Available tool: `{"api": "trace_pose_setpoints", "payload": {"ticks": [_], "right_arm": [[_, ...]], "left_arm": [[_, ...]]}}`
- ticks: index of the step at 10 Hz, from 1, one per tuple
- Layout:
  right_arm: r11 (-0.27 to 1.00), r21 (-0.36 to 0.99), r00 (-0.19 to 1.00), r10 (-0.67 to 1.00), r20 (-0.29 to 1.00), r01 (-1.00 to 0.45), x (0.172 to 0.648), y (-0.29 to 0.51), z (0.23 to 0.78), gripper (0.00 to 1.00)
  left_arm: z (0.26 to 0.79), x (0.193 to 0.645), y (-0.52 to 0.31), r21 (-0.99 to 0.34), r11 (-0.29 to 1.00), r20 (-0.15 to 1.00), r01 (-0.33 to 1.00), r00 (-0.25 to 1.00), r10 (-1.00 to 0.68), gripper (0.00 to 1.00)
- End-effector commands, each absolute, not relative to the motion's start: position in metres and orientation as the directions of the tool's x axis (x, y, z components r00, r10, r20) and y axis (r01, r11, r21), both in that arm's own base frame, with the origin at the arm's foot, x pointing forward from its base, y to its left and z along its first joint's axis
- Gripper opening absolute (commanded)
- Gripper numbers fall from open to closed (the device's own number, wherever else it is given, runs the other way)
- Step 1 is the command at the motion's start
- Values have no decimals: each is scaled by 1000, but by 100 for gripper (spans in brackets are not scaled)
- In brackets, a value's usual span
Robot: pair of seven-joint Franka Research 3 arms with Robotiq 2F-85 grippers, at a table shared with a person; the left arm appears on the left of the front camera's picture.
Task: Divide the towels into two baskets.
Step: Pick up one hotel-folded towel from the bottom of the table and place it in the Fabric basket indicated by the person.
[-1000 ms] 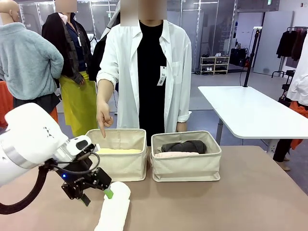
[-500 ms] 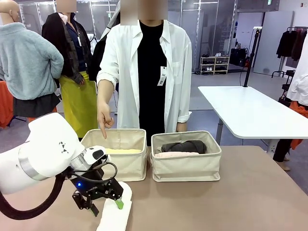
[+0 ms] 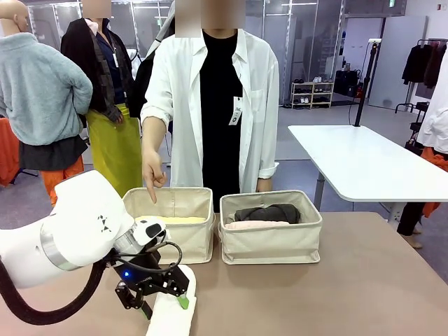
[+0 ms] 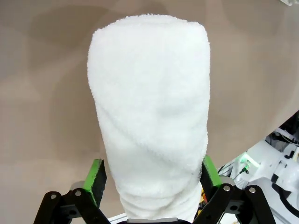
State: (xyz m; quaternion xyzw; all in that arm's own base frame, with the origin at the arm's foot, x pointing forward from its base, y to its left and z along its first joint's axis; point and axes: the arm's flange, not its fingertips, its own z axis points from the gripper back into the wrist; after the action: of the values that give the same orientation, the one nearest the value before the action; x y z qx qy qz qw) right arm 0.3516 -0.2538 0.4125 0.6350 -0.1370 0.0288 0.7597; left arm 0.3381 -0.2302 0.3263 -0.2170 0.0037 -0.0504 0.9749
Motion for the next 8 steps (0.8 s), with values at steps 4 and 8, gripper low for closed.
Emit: {"api": "trace_pose_setpoints", "payload": {"ticks": [4, 8], "right_arm": [[207, 954, 960, -130, 246, -216, 347, -251, 414, 100], [207, 954, 960, -130, 246, -216, 347, -251, 414, 100]], "left_arm": [[309, 333, -252, -426, 900, 40, 97, 995, -88, 98], [311, 325, -255, -406, 908, 54, 106, 994, -92, 0]]}}
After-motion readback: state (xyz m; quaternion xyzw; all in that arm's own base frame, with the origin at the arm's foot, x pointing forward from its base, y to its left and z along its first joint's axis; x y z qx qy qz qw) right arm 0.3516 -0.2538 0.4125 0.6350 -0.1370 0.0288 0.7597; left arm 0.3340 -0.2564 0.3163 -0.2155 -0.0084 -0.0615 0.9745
